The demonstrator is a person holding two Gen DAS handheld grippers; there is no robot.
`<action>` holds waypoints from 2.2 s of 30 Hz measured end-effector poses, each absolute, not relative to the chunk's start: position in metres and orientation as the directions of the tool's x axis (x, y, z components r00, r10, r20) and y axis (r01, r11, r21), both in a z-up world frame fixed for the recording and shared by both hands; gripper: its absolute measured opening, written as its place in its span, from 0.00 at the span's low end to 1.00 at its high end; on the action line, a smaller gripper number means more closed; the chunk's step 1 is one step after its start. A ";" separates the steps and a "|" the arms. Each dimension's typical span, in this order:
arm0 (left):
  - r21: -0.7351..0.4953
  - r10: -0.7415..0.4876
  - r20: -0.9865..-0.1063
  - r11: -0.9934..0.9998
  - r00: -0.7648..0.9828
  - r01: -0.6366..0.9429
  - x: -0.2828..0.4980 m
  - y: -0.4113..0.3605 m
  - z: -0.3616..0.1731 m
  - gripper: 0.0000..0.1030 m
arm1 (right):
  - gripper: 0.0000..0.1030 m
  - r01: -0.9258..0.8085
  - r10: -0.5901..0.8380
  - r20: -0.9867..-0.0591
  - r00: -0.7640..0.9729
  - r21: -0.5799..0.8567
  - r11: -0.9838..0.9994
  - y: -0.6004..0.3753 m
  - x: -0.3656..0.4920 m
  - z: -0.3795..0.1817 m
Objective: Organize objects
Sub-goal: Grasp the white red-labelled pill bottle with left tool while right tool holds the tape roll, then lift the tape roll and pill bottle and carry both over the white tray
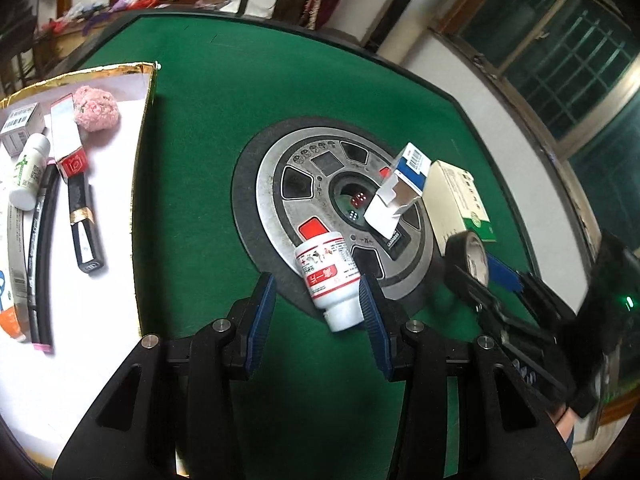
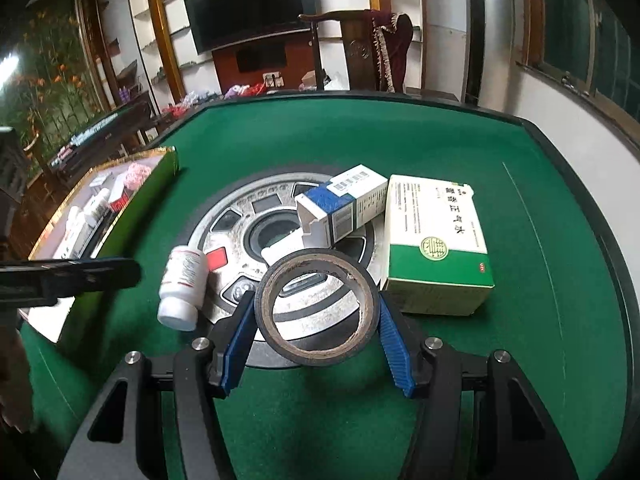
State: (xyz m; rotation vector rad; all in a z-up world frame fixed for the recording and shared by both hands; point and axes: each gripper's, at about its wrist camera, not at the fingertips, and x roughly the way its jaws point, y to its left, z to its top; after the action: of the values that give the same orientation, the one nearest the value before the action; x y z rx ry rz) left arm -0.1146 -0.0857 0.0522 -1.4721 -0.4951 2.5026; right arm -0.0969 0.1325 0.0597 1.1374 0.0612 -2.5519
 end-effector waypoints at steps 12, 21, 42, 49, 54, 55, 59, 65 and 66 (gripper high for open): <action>-0.306 0.230 -0.858 -0.947 -0.459 0.097 -0.137 -0.064 0.035 0.41 | 0.57 0.332 -0.321 -0.703 -0.635 0.126 -0.935 0.133 -0.091 0.069; -0.304 0.236 -0.864 -0.948 -0.444 0.089 -0.141 -0.066 0.022 0.41 | 0.57 0.327 -0.314 -0.715 -0.625 0.125 -0.937 0.133 -0.094 0.065; -0.062 0.094 -0.817 -0.995 -0.568 -0.076 -0.093 -0.054 0.017 0.36 | 0.57 0.341 -0.291 -0.743 -0.602 0.090 -0.936 0.123 -0.095 0.050; -0.021 0.068 -0.796 -0.996 -0.601 -0.085 -0.091 -0.055 0.019 0.35 | 0.57 0.345 -0.283 -0.752 -0.595 0.079 -0.935 0.120 -0.095 0.045; -0.015 0.062 -0.777 -0.997 -0.627 -0.079 -0.092 -0.051 0.030 0.34 | 0.57 0.341 -0.283 -0.752 -0.595 0.082 -0.936 0.120 -0.094 0.043; -0.015 0.061 -0.771 -0.997 -0.634 -0.079 -0.093 -0.051 0.034 0.34 | 0.57 0.340 -0.285 -0.749 -0.598 0.085 -0.937 0.120 -0.094 0.044; -0.024 0.065 -0.748 -0.997 -0.661 -0.071 -0.087 -0.058 0.046 0.34 | 0.57 0.344 -0.292 -0.736 -0.610 0.086 -0.935 0.118 -0.091 0.049; -0.043 0.078 -0.726 -0.997 -0.684 -0.067 -0.080 -0.069 0.057 0.34 | 0.57 0.355 -0.300 -0.732 -0.611 0.085 -0.931 0.111 -0.087 0.051; -0.048 0.081 -0.725 -0.997 -0.684 -0.067 -0.080 -0.070 0.057 0.34 | 0.57 0.356 -0.301 -0.732 -0.611 0.085 -0.930 0.110 -0.087 0.051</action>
State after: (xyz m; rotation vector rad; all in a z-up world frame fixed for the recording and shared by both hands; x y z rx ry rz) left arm -0.0801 -0.0701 0.0575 -1.2119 -0.0267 2.8108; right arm -0.0867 0.1100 0.0508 1.1315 0.0980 -2.5299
